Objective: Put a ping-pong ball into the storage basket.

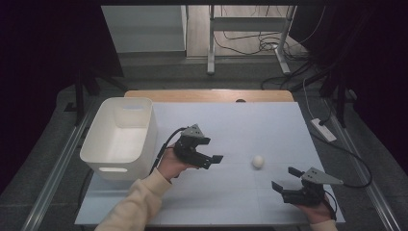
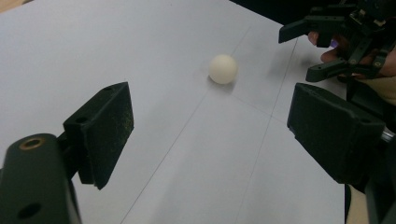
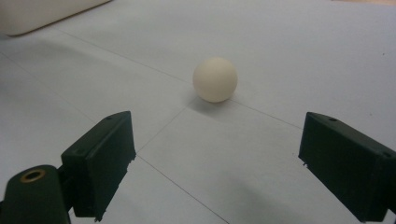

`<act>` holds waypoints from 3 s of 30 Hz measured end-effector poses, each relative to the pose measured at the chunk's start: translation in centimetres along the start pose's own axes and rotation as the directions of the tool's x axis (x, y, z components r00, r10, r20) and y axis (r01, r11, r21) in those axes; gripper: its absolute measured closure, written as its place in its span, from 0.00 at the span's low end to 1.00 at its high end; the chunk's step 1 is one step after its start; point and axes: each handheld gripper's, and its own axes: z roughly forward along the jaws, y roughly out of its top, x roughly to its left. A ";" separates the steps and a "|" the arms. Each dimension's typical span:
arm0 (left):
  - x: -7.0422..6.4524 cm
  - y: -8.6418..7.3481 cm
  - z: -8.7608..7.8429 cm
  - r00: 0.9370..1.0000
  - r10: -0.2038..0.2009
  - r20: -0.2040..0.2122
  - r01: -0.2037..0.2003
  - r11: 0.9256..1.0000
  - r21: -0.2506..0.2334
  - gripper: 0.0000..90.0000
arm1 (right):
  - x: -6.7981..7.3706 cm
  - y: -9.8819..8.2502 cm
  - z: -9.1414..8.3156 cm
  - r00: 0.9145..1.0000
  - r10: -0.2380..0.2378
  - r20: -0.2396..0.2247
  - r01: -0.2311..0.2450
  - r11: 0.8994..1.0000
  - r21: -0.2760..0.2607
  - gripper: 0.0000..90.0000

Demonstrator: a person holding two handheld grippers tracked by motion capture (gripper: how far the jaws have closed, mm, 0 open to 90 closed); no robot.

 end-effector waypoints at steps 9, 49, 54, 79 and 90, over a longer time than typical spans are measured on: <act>-0.2 -0.1 1.5 1.000 0.010 0.005 -0.010 0.999 0.036 0.17 | 0.0 0.0 0.0 1.000 0.000 0.001 0.000 1.000 -0.001 0.12; -0.7 0.5 6.2 0.999 0.045 0.021 -0.046 0.995 0.088 0.17 | 0.0 0.1 -0.1 1.000 0.006 0.003 -0.006 1.000 -0.005 0.12; -0.8 0.6 6.7 0.999 0.047 0.026 -0.049 0.995 0.089 0.17 | 0.0 0.1 -0.1 1.000 0.007 0.002 -0.007 1.000 -0.005 0.12; -1.2 1.1 9.7 0.996 0.075 0.053 -0.081 0.990 0.114 0.17 | -0.1 0.1 -0.1 1.000 0.010 -0.001 -0.010 1.000 -0.009 0.12; -1.1 1.1 10.6 0.995 0.078 0.056 -0.085 0.989 0.121 0.17 | -0.1 0.1 -0.1 1.000 0.010 -0.001 -0.010 1.000 -0.010 0.12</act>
